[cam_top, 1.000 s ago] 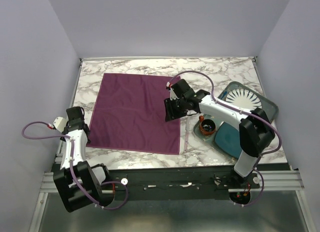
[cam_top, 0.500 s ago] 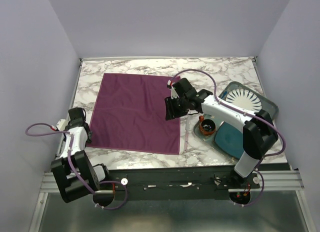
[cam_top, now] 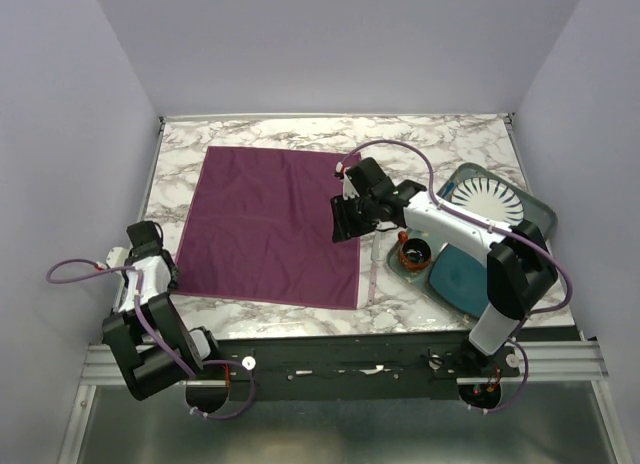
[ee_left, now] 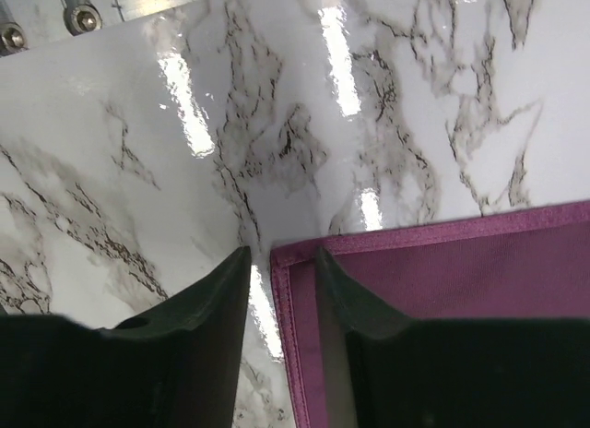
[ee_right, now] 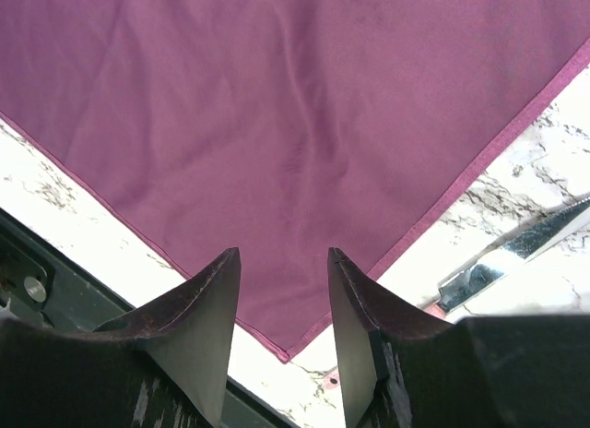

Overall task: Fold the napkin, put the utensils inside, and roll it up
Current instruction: Fold the napkin

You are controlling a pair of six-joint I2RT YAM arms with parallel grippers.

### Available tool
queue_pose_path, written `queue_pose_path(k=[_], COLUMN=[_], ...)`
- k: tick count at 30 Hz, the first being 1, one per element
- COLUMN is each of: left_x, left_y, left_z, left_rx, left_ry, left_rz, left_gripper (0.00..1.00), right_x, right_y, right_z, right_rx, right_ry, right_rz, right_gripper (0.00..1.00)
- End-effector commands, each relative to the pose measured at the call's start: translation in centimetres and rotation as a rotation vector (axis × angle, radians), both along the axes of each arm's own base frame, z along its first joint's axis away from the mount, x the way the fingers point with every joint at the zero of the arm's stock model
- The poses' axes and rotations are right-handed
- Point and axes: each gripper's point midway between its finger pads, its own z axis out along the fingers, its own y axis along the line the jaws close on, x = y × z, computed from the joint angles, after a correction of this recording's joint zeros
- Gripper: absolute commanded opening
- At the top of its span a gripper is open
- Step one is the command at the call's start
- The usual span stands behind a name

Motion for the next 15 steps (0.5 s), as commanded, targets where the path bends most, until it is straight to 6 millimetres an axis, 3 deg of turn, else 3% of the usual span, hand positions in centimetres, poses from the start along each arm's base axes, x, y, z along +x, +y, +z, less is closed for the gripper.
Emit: queue_pose_path(k=[1, 2, 4, 8, 10, 15], left_x=[-0.9, -0.8, -0.7, -0.3, -0.2, 0.8], left_y=[-1.0, -1.2, -1.2, -1.2, -1.1, -0.4], left_z=[-2.3, -2.4, -2.3, -1.4, -0.6, 3.8], left_rx=[-0.071, -0.082, -0.082, -0.073, -0.059, 0.036], left_ry=[0.012, 0.008, 0.006, -0.027, -0.044, -0.169], left_rz=[0.017, 0.012, 0.002, -0.010, -0.022, -0.045], left_gripper=[0.33, 0.25, 0.20, 0.00, 0.00, 0.00], right_x=[-0.1, -0.2, -0.3, -0.5, -0.7, -1.0], right_y=[-1.0, -1.1, -1.2, -1.3, -1.4, -1.8], right_z=[0.6, 0.7, 0.6, 0.3, 0.2, 0.1], right_rx=[-0.011, -0.013, -0.013, -0.014, -0.014, -0.016], right_ry=[-0.038, -0.041, -0.040, -0.031, -0.028, -0.030], right_rz=[-0.008, -0.008, -0.009, -0.011, -0.011, -0.013], right_gripper=[0.51, 0.51, 0.51, 0.51, 0.51, 0.51])
